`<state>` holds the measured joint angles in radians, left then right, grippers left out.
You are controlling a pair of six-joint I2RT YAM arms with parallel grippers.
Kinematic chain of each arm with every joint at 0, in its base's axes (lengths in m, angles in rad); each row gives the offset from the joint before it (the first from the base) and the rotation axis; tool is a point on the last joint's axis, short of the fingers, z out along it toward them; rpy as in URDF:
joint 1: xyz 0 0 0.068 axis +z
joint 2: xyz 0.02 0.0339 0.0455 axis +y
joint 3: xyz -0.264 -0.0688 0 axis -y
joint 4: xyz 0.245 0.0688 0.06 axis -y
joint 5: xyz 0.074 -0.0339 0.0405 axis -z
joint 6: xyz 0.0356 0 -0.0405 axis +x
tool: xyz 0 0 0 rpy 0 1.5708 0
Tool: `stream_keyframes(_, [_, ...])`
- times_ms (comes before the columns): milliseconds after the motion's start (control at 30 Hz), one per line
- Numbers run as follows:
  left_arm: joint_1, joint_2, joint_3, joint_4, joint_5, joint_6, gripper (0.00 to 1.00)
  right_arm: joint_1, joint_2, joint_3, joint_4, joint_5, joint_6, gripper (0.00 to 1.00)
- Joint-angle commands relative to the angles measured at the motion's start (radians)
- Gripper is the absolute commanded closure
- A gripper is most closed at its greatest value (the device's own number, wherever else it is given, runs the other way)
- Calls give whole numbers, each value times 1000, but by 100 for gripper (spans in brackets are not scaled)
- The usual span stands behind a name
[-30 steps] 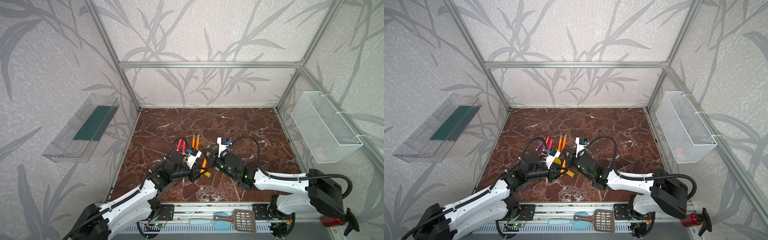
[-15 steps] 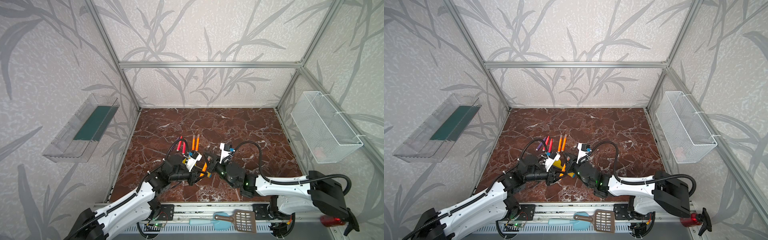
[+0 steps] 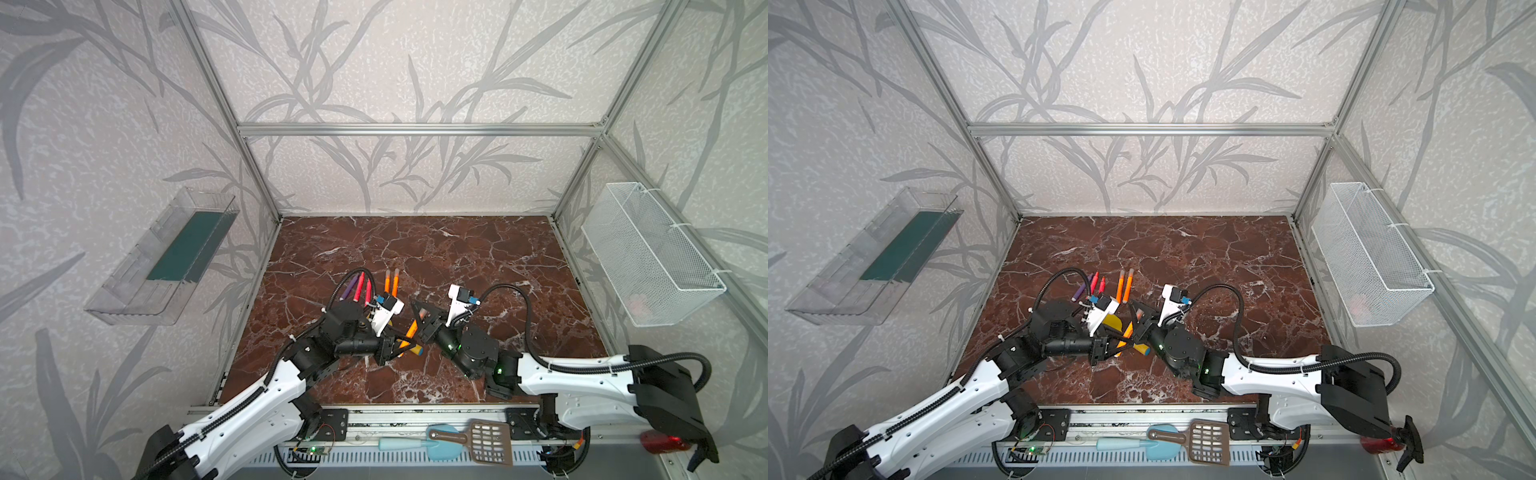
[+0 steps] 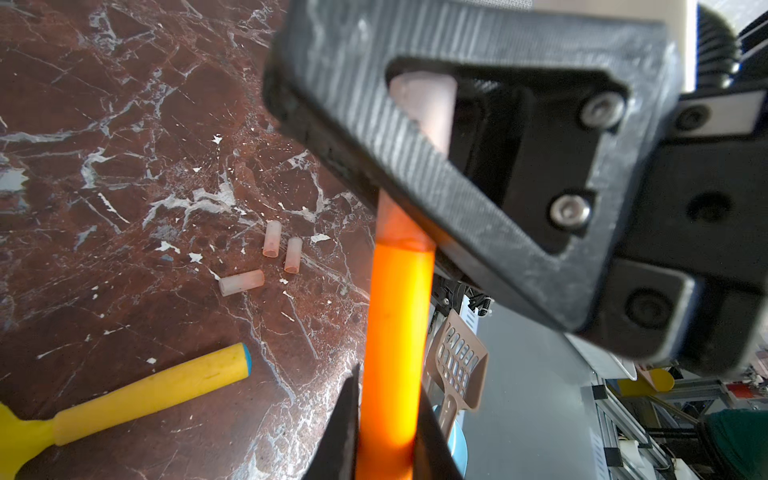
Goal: Insert the pens into the pen caps
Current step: 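Press the cap down and open the right gripper, then lower the capped highlighter with the left gripper while the right gripper withdraws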
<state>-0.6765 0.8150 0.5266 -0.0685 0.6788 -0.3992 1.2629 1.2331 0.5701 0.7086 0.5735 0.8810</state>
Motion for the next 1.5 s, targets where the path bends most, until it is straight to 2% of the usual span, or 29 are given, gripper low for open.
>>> stream_keyframes(0, [147,-17,55,325,-499,-115,100,139,-59,-23,-351,-137,-87,99])
stream_keyframes(133, [147,-16,1,344,-497,-123,100,52,-164,33,-484,-66,-168,59])
stream_keyframes(233, [147,7,-20,361,-514,-135,100,-17,-265,61,-552,-16,-237,38])
stream_keyframes(333, [147,35,-26,374,-523,-153,100,-107,-354,66,-591,-14,-311,24])
stream_keyframes(467, [147,74,-18,370,-522,-162,100,-316,-455,59,-668,-22,-379,14])
stream_keyframes(600, [147,119,3,310,-585,-159,100,-576,-511,-32,-599,57,-518,10])
stream_keyframes(667, [147,146,13,289,-625,-142,100,-722,-481,-86,-529,33,-563,8])
stream_keyframes(733, [148,181,29,264,-668,-116,100,-875,-405,-114,-527,-41,-513,8])
stream_keyframes(800, [148,224,51,230,-708,-102,100,-976,-304,-124,-526,-136,-439,9])
stream_keyframes(900, [149,284,92,174,-737,-89,100,-997,-116,-122,-443,-116,-407,10])
stream_keyframes(933, [148,304,101,168,-741,-85,100,-1000,-64,-92,-439,-143,-420,10])
stream_keyframes(1000, [149,343,123,146,-755,-78,100,-1001,-35,10,-618,-162,-416,13])
stream_keyframes(1200, [158,507,267,-24,-800,-69,100,-1002,-89,-79,-519,-158,-407,9])
stream_keyframes(1467, [169,678,387,-143,-757,-61,100,-1002,-128,-124,-468,-185,-413,8])
